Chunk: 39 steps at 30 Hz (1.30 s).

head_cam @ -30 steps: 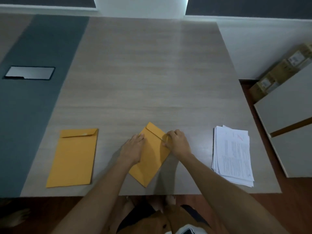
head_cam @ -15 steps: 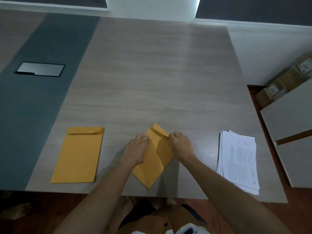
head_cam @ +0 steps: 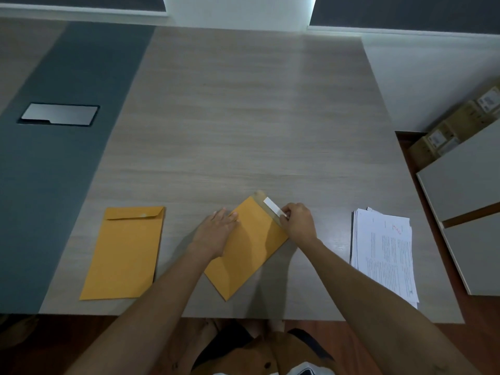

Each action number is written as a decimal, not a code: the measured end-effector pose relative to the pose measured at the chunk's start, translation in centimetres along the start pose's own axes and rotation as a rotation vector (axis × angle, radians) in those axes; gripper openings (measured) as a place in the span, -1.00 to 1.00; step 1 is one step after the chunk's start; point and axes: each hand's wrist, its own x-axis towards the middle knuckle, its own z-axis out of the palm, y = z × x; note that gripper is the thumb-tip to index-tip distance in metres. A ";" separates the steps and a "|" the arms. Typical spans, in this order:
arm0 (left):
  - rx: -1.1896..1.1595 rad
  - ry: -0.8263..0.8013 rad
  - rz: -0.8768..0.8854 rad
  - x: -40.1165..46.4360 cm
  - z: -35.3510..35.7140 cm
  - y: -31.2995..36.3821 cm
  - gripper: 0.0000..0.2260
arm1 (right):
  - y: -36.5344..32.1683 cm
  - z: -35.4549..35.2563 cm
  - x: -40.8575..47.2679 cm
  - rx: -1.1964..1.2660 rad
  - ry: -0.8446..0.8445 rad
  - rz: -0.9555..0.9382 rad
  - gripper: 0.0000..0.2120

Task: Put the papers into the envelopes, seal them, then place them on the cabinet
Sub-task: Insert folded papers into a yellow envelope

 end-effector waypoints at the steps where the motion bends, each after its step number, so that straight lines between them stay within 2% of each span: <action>1: 0.003 0.005 0.002 0.1 -0.1 -0.1 -0.14 | 0.0 0.1 -0.1 -0.019 0.016 -0.013 -0.81; 5: 0.015 0.027 0.014 0.2 -0.5 -0.5 -0.19 | 0.0 0.3 -0.4 -0.123 0.047 -0.044 -0.81; 9: -0.060 0.063 0.042 0.2 -0.9 -0.3 -0.31 | -0.3 0.3 -0.7 -0.114 0.066 -0.073 -0.83; 13: -0.225 0.111 0.059 -0.2 -1.5 0.9 -0.38 | -0.9 -0.3 -1.5 -0.039 0.115 -0.083 -0.87; 16: -0.385 0.216 0.016 -0.3 -2.2 2.6 -0.54 | -1.0 -1.4 -2.5 0.029 0.172 -0.048 -0.90; 21: -0.486 0.325 0.101 0.6 -3.6 7.8 -0.73 | 1.4 -3.9 -4.6 0.130 0.285 0.105 -0.88; 26: -0.567 0.252 0.144 2.5 -5.0 15.8 -0.68 | 7.4 -7.9 -7.4 0.049 0.350 0.372 -0.75; 29: -0.641 0.169 0.080 3.5 -5.1 20.4 -0.62 | 11.4 -10.3 -9.1 -0.049 0.374 0.495 -0.66; 33: -0.728 0.124 -0.034 4.9 -5.1 25.6 -0.65 | 16.1 -12.9 -10.6 -0.118 0.371 0.645 -0.52; 39: -0.836 0.095 -0.206 5.8 -5.3 30.4 -0.65 | 20.1 -13.8 -10.5 -0.071 0.261 0.712 -0.37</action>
